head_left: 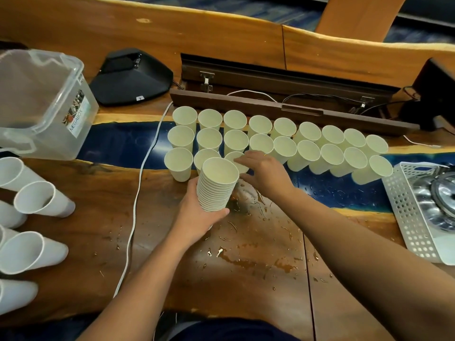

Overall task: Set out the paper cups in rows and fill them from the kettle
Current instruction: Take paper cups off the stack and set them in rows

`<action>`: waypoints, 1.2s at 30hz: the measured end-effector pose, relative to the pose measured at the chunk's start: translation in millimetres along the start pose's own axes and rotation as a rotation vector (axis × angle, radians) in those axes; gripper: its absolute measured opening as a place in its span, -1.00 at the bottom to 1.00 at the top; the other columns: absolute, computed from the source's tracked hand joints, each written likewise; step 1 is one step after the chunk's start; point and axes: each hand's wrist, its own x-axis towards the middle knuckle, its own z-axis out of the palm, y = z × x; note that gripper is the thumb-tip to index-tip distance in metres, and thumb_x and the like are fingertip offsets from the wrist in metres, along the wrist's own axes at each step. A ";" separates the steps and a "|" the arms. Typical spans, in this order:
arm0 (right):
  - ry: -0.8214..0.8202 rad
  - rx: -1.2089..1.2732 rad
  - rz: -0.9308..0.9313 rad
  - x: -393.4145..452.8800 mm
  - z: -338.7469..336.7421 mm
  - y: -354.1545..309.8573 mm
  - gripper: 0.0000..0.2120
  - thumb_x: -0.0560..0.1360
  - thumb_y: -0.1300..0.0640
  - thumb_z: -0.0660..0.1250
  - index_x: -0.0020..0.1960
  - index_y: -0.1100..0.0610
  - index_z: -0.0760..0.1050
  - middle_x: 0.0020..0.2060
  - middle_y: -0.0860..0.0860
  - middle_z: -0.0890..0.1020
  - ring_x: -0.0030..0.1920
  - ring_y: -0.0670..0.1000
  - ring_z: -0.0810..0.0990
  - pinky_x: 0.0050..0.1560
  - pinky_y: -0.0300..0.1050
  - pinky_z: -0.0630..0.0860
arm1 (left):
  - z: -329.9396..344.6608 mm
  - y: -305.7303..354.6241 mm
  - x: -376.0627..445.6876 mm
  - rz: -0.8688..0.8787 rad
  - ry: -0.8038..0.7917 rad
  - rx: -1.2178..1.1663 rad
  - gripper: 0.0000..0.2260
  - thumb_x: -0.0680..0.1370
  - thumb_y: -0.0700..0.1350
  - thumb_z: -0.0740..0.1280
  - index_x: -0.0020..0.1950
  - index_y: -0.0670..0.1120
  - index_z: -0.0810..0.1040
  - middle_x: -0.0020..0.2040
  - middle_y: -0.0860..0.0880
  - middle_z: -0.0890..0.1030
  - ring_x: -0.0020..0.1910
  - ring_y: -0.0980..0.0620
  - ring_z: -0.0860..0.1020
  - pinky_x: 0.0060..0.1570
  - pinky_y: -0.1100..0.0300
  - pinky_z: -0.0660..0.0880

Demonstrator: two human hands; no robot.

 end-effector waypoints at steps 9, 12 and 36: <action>0.007 0.309 -0.028 -36.2 -81.0 -39.3 -0.71 0.58 -0.01 0.31 0.28 0.00 0.58 0.20 -0.08 0.63 0.20 -0.15 0.51 0.21 -0.16 0.48 | 5.8 6.4 -3.9 0.022 -0.009 -0.023 -0.20 0.28 -0.08 0.65 0.38 0.14 0.27 0.13 0.27 0.47 0.09 0.25 0.47 -0.06 0.43 0.35; -0.118 0.164 -0.188 -51.3 -83.1 -47.5 -0.68 0.59 0.02 0.31 0.32 0.04 0.55 0.21 -0.01 0.64 0.24 -0.03 0.54 0.21 -0.14 0.45 | 12.5 11.6 -5.9 0.039 -0.045 -0.014 -0.23 0.28 -0.08 0.64 0.34 0.16 0.28 0.11 0.26 0.50 0.06 0.36 0.48 -0.11 0.49 0.36; 0.007 0.232 -0.041 -61.6 -122.5 -49.5 -0.72 0.55 0.12 0.37 0.26 0.07 0.60 0.10 -0.02 0.67 0.01 -0.13 0.52 0.03 -0.25 0.48 | 23.5 25.0 -7.0 0.089 -0.061 0.070 -0.17 0.28 -0.02 0.64 0.43 0.10 0.26 0.21 0.17 0.48 0.16 0.10 0.49 0.07 0.18 0.42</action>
